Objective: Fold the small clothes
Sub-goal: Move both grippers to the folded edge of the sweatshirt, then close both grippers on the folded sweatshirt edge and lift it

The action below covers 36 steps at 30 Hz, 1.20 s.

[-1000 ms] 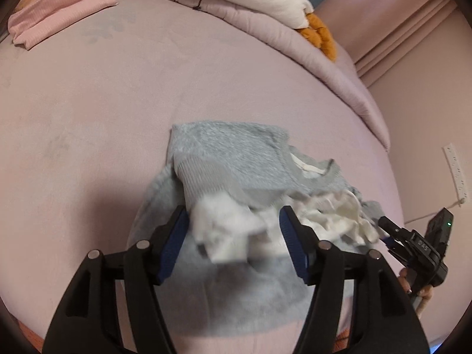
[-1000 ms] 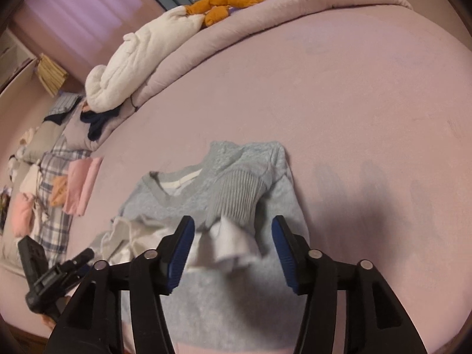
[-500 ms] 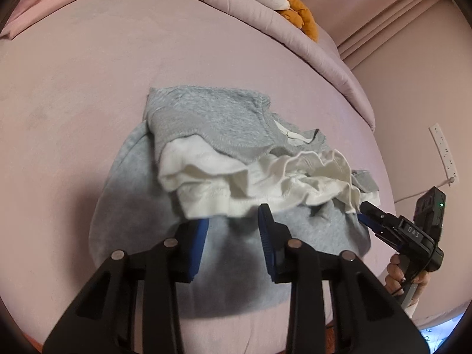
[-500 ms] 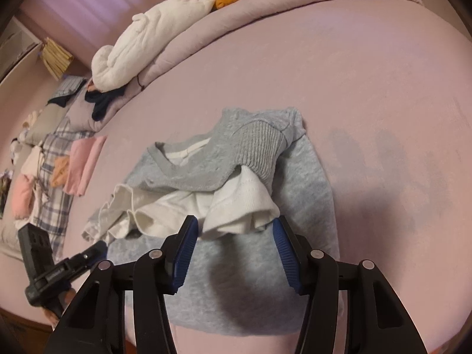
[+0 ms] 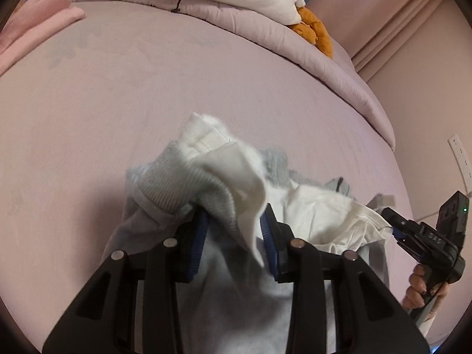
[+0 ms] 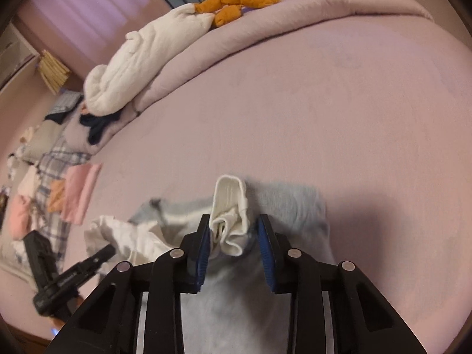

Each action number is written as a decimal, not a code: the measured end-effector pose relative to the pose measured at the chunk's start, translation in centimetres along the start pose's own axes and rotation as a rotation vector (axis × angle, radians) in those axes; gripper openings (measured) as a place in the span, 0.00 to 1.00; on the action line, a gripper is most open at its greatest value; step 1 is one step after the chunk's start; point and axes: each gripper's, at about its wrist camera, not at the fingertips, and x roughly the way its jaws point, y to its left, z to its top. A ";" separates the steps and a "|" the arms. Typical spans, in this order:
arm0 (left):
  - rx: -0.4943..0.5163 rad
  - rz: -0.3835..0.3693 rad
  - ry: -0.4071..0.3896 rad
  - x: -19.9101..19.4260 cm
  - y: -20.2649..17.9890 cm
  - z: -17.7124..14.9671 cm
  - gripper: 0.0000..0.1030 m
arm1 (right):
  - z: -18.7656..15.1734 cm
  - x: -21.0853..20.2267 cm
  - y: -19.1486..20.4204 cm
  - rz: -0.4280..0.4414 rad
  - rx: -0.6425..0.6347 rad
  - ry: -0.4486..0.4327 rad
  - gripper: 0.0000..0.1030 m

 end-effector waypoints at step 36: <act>0.019 0.150 -0.114 -2.2 3.9 0.6 0.16 | 1.1 -2.8 -0.3 -0.170 -0.102 -0.193 0.18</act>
